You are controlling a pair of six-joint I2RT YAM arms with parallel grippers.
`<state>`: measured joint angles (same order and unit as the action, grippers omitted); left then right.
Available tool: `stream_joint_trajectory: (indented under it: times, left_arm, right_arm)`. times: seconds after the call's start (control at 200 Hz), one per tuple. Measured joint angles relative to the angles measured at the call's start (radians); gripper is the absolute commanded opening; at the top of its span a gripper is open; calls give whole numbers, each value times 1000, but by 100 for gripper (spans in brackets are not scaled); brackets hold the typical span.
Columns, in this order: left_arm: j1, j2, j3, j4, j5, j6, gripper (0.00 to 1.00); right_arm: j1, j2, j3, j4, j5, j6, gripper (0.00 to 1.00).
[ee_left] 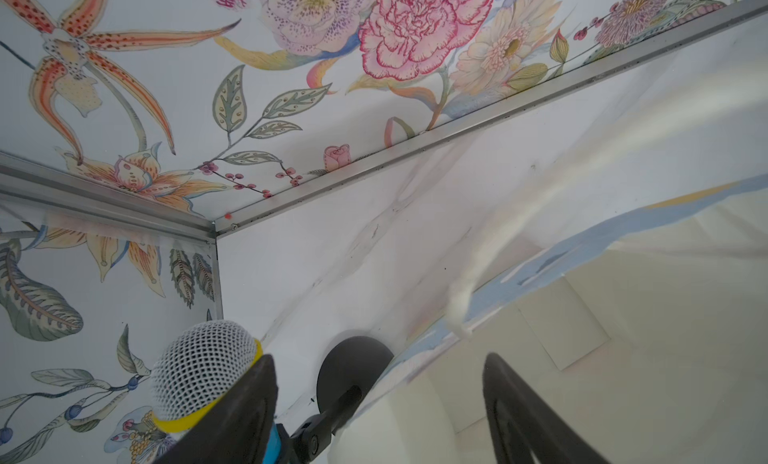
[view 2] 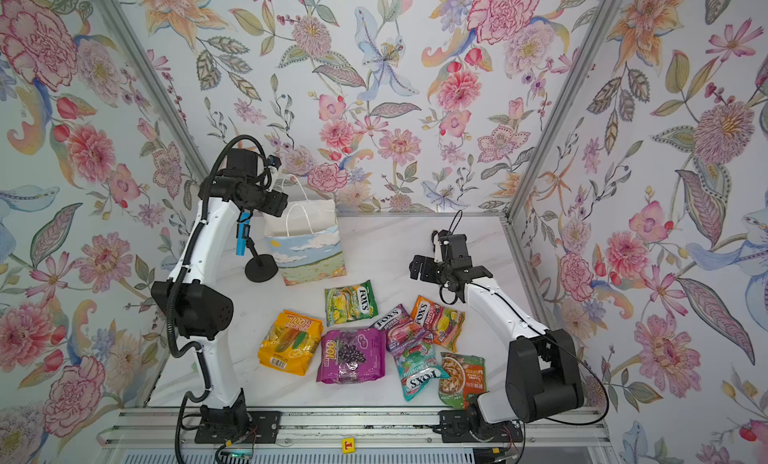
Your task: Place the snacks into the paper bag
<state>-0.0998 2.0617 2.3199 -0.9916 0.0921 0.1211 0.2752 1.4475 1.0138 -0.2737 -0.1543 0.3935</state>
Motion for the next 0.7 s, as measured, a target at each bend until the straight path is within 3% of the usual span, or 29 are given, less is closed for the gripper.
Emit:
stream_joint_trajectory:
  times: [0.475, 0.701]
  left_arm:
    - [34, 71, 68, -29, 73, 33, 78]
    - [44, 76, 72, -37, 101, 32, 69]
  right_arm:
    - [27, 0, 0, -3, -4, 23, 99]
    - [28, 0, 0, -4, -3, 26, 99]
